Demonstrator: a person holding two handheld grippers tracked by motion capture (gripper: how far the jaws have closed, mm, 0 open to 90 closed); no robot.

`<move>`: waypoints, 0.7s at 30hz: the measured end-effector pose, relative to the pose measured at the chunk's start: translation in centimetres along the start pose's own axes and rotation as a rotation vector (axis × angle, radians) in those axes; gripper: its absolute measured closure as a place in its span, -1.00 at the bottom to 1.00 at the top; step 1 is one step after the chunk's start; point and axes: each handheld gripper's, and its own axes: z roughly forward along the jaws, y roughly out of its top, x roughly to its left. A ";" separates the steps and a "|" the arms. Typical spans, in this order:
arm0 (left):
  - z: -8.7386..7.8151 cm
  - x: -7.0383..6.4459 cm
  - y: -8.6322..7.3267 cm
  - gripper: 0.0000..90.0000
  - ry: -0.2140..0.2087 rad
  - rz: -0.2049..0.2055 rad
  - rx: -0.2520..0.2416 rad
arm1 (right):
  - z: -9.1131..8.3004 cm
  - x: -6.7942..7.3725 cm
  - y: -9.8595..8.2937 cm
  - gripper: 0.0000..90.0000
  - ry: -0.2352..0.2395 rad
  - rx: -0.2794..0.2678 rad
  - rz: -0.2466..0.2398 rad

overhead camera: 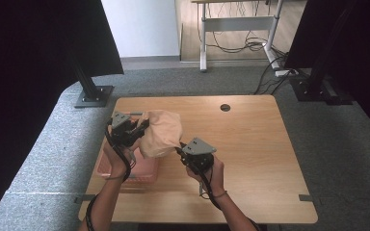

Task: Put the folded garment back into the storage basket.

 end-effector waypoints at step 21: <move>-1.4 2.6 -0.6 0.64 0.054 -0.008 0.000 | 2.6 1.7 1.0 0.75 0.038 0.014 -0.021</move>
